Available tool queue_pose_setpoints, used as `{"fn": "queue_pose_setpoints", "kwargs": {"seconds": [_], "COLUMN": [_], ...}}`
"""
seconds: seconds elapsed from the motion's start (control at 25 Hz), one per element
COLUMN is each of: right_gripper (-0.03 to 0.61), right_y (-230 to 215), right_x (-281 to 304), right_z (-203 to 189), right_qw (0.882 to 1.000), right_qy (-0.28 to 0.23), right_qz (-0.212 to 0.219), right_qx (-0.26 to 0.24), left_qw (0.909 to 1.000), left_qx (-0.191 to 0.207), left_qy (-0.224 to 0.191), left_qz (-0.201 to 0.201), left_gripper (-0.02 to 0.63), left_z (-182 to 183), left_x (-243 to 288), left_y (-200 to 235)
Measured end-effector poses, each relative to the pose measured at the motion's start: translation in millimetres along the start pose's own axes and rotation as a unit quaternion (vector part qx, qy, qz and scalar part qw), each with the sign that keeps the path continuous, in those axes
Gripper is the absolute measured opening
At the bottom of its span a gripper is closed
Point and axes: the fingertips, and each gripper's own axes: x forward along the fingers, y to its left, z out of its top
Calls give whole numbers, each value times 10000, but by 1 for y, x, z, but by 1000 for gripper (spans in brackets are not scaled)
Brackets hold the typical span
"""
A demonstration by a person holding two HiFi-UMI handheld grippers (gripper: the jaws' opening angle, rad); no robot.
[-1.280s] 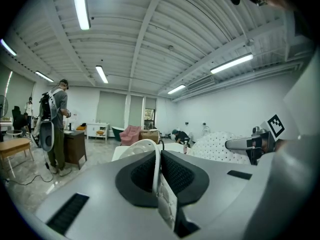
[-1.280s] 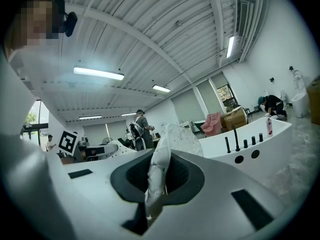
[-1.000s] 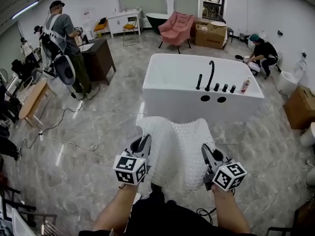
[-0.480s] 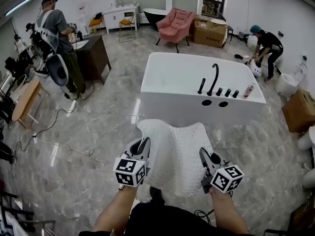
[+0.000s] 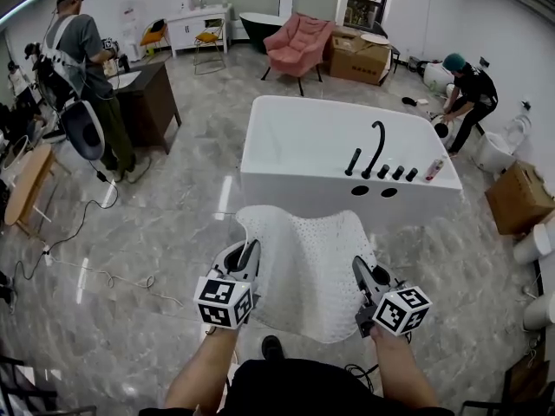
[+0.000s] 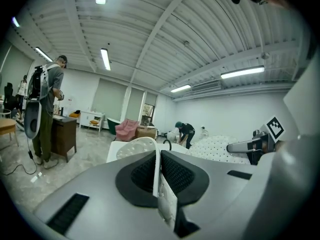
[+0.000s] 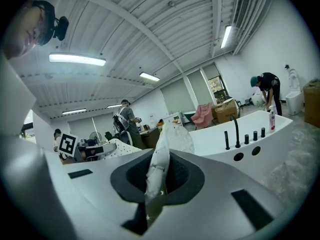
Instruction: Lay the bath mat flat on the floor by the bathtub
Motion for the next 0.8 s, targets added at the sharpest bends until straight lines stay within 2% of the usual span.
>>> {"fn": "queue_pose_setpoints", "kwargs": {"seconds": [0.2, 0.44, 0.8], "right_gripper": [29, 29, 29], "right_y": [10, 20, -15], "right_x": [23, 54, 109], "right_z": [14, 25, 24], "right_qw": [10000, 9998, 9994], "right_qy": [-63, -75, 50], "right_qz": [-35, 141, 305], "right_qx": [-36, -117, 127], "left_qw": [10000, 10000, 9997], "left_qx": [-43, -48, -46], "left_qy": [11, 25, 242], "left_qz": [-89, -77, 94], "left_gripper": [20, 20, 20], "left_z": [4, 12, 8], "left_x": [6, 18, 61], "left_y": [22, 41, 70]}}
